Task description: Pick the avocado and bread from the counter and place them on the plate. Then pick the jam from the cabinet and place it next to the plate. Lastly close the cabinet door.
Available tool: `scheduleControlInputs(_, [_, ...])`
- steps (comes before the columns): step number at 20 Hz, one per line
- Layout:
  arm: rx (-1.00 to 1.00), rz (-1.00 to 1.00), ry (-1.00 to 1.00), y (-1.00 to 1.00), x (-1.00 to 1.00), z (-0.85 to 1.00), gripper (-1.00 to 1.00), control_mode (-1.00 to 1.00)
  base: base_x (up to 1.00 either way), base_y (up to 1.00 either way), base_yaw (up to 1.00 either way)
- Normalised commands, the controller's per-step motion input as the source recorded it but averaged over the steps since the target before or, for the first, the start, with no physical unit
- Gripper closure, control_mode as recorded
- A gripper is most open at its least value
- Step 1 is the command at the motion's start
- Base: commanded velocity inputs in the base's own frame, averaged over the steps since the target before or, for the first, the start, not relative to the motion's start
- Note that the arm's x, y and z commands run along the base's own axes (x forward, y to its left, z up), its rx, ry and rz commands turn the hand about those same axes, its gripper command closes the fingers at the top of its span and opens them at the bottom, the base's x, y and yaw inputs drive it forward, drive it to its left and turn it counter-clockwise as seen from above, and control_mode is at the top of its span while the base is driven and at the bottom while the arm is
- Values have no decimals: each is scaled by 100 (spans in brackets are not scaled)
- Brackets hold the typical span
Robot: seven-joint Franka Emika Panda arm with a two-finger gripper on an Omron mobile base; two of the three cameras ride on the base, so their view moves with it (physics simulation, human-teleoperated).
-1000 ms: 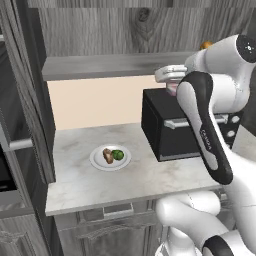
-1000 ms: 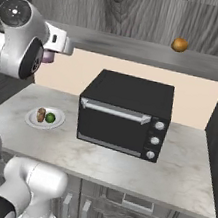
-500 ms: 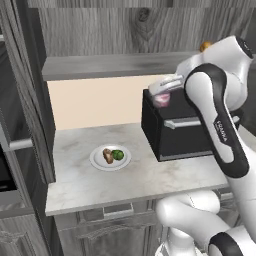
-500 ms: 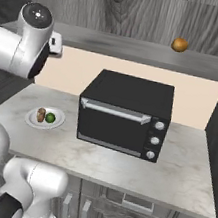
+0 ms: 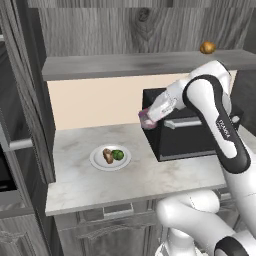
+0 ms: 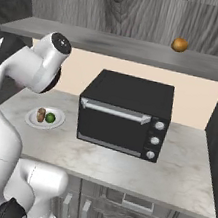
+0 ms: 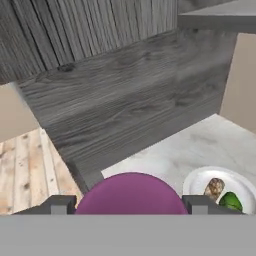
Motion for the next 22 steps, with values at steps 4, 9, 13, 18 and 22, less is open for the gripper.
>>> scheduleControlInputs(4, [0,32,0,53,0,-72,100,-100,0,0,0])
scheduleControlInputs(9, [0,19,0,70,0,-62,100,-100,0,0,0])
scheduleControlInputs(13, [0,13,0,26,0,-38,100,-100,0,0,0])
scheduleControlInputs(18, [0,12,0,31,1,-43,100,-100,0,0,0])
scheduleControlInputs(22, [0,10,1,33,3,-44,100,-100,0,0,0])
